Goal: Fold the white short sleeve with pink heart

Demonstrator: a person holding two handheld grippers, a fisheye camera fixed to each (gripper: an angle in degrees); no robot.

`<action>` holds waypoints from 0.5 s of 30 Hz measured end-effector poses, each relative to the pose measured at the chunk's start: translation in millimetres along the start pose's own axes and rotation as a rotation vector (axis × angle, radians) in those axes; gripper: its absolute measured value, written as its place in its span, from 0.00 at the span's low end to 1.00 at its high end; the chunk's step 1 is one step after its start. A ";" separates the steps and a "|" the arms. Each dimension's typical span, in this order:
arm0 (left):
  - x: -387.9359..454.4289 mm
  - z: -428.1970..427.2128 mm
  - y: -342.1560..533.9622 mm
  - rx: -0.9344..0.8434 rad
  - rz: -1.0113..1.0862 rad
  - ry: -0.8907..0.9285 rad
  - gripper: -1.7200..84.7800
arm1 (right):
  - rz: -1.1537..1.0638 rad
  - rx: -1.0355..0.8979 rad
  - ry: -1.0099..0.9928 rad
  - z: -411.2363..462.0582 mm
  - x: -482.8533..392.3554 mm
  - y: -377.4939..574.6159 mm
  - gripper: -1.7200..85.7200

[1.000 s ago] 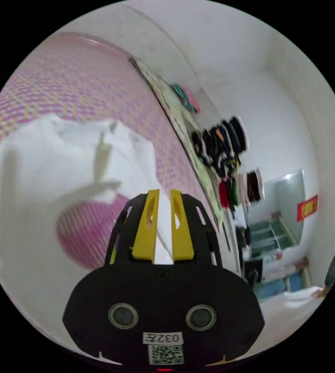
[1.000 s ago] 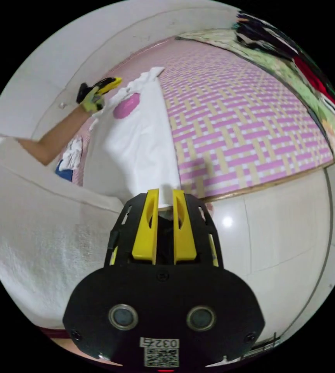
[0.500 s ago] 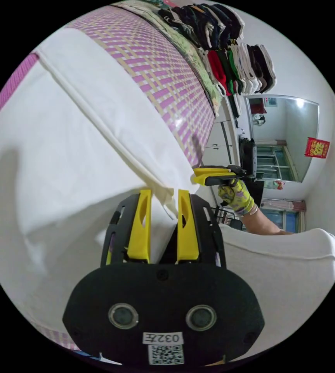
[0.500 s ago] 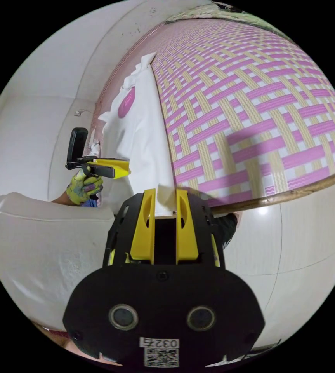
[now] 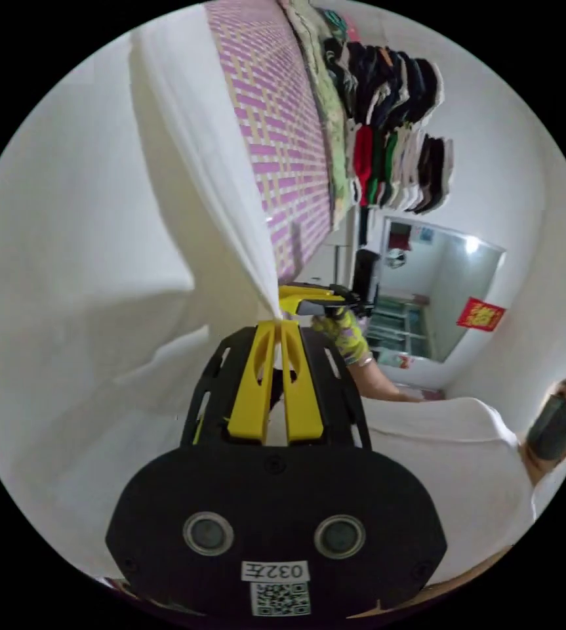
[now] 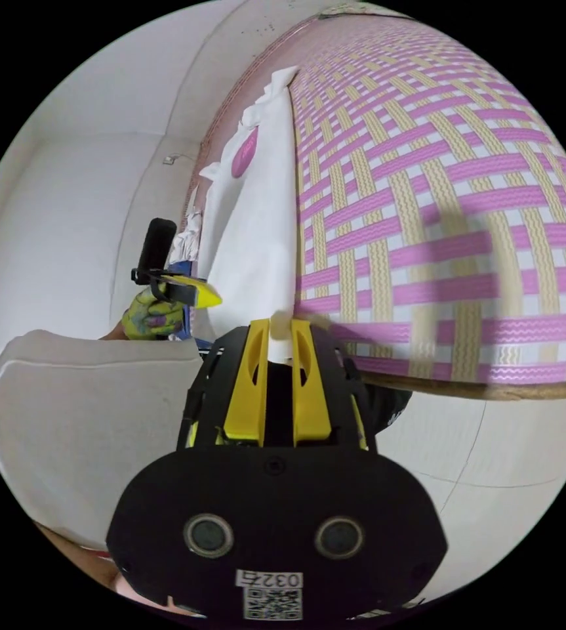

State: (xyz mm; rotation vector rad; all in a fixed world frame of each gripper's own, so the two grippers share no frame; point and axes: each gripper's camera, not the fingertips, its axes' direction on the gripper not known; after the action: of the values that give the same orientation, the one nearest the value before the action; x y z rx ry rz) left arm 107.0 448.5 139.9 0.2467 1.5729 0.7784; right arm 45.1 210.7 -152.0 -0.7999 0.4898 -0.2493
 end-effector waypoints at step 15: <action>-5.7 -16.5 51.4 0.198 0.048 -0.173 0.01 | -0.058 -0.126 -0.022 9.9 26.6 -47.5 0.08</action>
State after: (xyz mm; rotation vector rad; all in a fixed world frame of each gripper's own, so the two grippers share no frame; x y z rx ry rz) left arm 78.0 478.0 174.9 0.4858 1.4848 0.6210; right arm 71.6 174.3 -119.8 -0.9401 0.4651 -0.2651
